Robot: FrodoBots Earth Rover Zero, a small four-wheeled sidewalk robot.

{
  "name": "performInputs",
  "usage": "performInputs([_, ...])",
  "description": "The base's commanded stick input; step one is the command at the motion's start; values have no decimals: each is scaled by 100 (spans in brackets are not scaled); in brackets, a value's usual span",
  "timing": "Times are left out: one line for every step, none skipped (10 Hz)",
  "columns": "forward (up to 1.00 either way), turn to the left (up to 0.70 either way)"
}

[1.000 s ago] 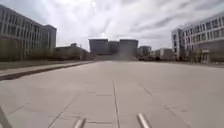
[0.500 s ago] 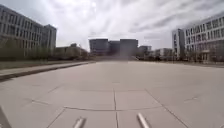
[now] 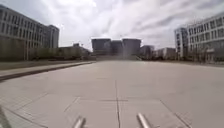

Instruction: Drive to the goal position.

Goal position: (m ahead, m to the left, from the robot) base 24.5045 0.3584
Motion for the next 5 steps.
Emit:
performInputs([100,0])
performInputs([100,0])
performInputs([100,0])
performInputs([100,0])
performInputs([100,0])
